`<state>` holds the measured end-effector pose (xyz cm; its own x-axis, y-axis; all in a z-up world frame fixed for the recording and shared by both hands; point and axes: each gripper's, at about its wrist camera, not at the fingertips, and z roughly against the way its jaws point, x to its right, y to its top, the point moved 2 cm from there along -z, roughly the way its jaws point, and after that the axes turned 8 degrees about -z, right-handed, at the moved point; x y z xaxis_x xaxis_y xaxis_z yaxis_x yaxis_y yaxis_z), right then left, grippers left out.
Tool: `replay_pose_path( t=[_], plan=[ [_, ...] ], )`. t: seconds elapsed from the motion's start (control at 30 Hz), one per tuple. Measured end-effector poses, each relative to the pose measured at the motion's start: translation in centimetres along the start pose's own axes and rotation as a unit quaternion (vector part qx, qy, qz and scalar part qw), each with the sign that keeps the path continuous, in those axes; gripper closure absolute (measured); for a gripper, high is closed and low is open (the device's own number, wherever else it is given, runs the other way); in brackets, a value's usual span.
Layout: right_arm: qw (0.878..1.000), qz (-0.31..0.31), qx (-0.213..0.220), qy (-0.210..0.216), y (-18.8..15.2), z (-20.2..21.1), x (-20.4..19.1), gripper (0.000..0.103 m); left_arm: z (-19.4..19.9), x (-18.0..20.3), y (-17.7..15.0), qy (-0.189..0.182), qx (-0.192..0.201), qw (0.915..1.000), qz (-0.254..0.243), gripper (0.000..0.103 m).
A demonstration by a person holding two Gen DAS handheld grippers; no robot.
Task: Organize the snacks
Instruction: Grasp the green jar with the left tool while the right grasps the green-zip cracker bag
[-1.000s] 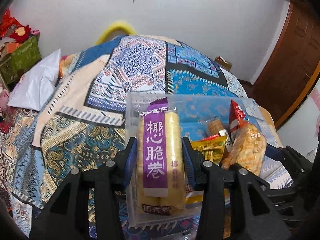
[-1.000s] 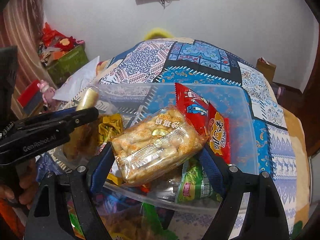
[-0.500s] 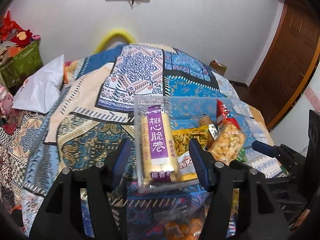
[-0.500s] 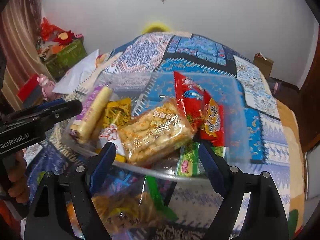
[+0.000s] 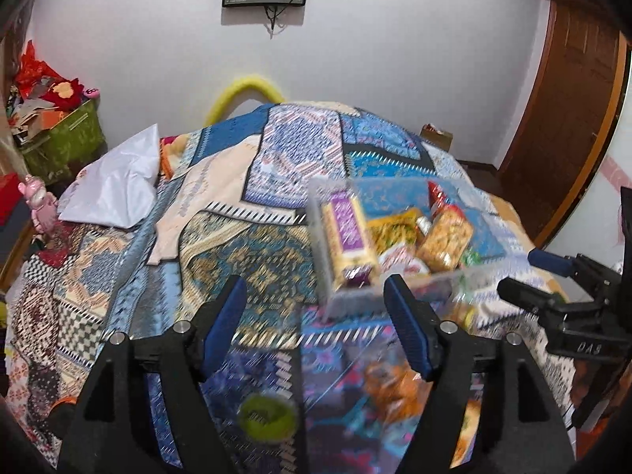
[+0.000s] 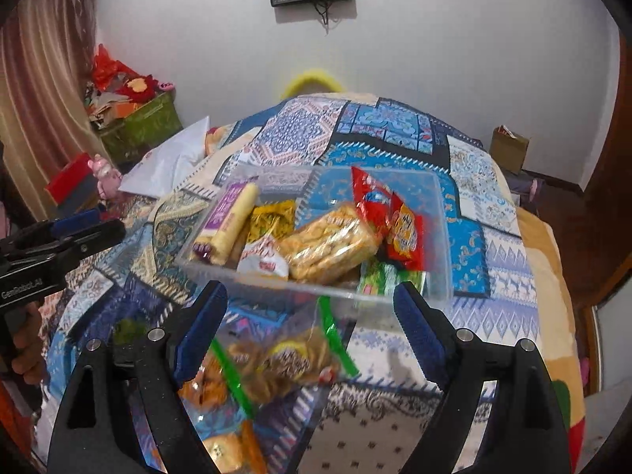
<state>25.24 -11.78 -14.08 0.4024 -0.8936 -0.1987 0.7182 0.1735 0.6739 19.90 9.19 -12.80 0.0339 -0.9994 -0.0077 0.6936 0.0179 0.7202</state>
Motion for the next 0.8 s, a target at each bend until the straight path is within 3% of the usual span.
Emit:
replay_pose_path(
  t=[0.53,0.67,0.8],
  plan=[
    [0.996,-0.02,-0.078,-0.023,-4.1,-5.9,-0.5,0.019,-3.7,-3.8,-9.4,0.007,-0.097,0.9947,0.035,0.029],
    [0.996,-0.041,-0.078,-0.033,-4.6,-6.4,-0.1,0.009,-4.3,-3.8,-10.6,-0.003,-0.108,0.9935,0.037,0.031],
    [0.995,-0.047,-0.08,-0.036,-5.1,-6.6,0.2,0.005,-5.1,-3.7,-11.6,-0.013,-0.115,0.9924,0.04,0.038]
  ],
)
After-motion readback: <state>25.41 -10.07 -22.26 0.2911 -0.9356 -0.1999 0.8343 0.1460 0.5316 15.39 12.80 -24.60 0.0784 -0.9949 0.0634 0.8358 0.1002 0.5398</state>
